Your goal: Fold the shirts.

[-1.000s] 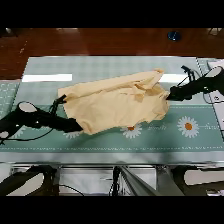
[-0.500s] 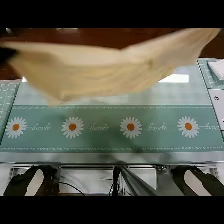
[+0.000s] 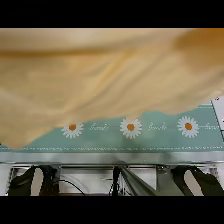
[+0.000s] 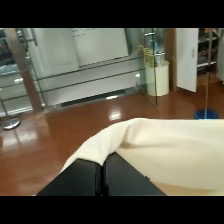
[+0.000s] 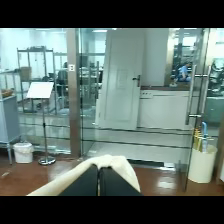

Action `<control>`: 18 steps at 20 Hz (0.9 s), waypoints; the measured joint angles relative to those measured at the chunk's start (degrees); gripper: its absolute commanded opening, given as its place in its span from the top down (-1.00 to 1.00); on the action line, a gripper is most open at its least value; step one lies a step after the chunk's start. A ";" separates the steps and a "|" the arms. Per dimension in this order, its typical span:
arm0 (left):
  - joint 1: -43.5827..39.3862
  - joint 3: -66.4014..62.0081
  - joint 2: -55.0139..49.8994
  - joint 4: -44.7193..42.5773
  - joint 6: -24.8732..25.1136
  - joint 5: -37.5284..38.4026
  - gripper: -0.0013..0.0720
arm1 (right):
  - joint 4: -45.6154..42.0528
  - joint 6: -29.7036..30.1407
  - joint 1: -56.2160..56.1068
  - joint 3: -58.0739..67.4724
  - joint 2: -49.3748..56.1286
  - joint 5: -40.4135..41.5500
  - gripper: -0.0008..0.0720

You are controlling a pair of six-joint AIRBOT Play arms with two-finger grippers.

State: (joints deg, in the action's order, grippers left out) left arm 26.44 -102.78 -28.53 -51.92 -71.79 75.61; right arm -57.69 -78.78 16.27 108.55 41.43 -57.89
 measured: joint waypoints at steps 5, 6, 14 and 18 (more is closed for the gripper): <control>0.24 -2.82 1.99 -6.08 -5.03 12.57 0.91 | -10.45 -3.72 0.00 2.67 -0.02 -14.71 0.92; 0.26 -2.27 1.66 -7.76 -5.03 13.70 0.91 | -13.33 -3.93 0.00 2.82 1.46 -17.90 0.92; 0.31 19.37 -8.70 -4.83 -4.96 15.26 0.91 | -14.36 -3.96 -5.64 3.26 26.40 -31.93 0.92; -0.39 26.40 -19.06 2.05 -2.75 8.39 0.91 | -16.92 -3.78 -15.67 3.28 39.93 -28.79 0.92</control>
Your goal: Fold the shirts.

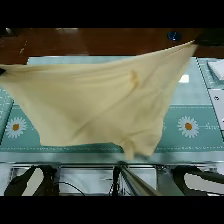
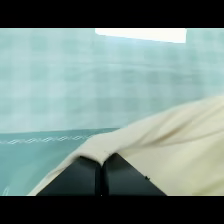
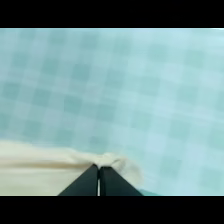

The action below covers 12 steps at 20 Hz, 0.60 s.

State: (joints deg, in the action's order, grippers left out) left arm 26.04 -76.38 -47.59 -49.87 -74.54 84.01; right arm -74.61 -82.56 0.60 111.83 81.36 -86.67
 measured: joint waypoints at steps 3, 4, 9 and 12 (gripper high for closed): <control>-0.42 1.73 -8.00 2.05 4.13 -5.88 0.91 | -5.92 0.15 -4.44 0.00 7.74 6.99 0.92; -0.52 2.01 -10.58 2.62 5.57 -7.72 0.91 | -7.26 -0.09 -5.03 0.00 9.60 9.88 0.92; -0.85 2.60 -21.49 3.74 9.73 -17.33 0.90 | -9.60 -1.95 -6.27 0.00 16.96 22.86 0.92; -1.79 2.71 -27.12 3.80 10.47 -22.32 0.90 | -9.33 -2.64 -6.51 0.00 20.90 26.88 0.91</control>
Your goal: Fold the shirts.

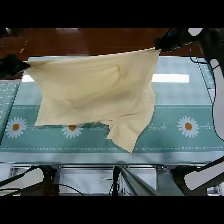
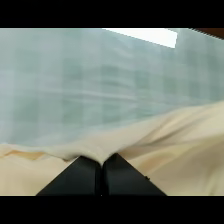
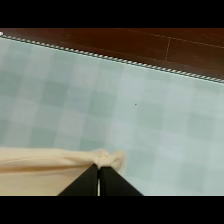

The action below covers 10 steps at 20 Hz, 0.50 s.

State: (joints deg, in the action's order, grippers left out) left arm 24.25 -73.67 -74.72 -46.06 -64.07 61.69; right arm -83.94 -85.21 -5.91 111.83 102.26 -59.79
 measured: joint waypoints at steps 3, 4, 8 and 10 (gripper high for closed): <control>-2.25 0.02 -5.57 -0.02 0.33 -2.80 0.89 | 1.81 -0.50 -0.07 0.02 3.69 1.07 0.91; -3.15 0.02 -7.28 -0.02 0.39 -3.34 0.89 | 2.69 -0.83 -0.07 0.02 5.03 0.74 0.91; -7.13 0.02 -13.38 0.02 -0.96 -4.00 0.88 | 5.25 -2.73 -0.11 0.00 9.25 -4.28 0.86; -8.66 -0.02 -14.95 0.07 -2.58 -3.91 0.26 | 6.05 -3.19 -0.11 0.00 10.56 -7.85 -0.08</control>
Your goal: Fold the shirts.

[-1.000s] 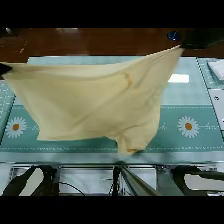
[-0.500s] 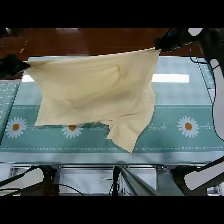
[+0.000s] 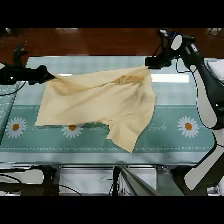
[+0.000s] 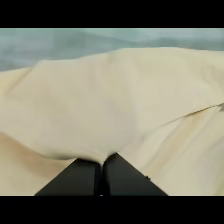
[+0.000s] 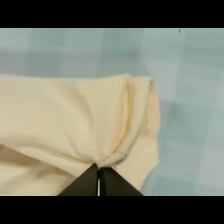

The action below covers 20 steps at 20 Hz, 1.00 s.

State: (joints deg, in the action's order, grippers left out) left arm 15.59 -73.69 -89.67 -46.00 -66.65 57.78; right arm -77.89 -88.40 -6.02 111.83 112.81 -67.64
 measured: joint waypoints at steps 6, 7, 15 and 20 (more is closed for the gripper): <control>3.93 -6.88 -1.29 -2.19 -2.10 8.90 -0.73 | -1.75 2.58 0.52 0.04 -3.21 -9.09 -0.17; 6.03 -8.37 -1.14 -4.39 -2.49 12.61 -0.73 | -4.07 3.30 0.72 0.04 -4.57 -11.02 -0.17; 24.28 -0.39 2.80 -9.31 -3.74 32.65 -0.74 | -8.26 5.95 7.43 -1.95 -9.79 -18.23 -0.16; 27.30 10.08 3.50 -11.39 -1.01 33.27 -0.74 | -5.62 8.57 9.88 -7.04 -10.16 -17.00 -0.16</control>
State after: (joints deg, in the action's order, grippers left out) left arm 42.89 -63.61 -86.17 -57.39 -67.66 91.05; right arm -83.50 -79.83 3.86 104.79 102.65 -84.64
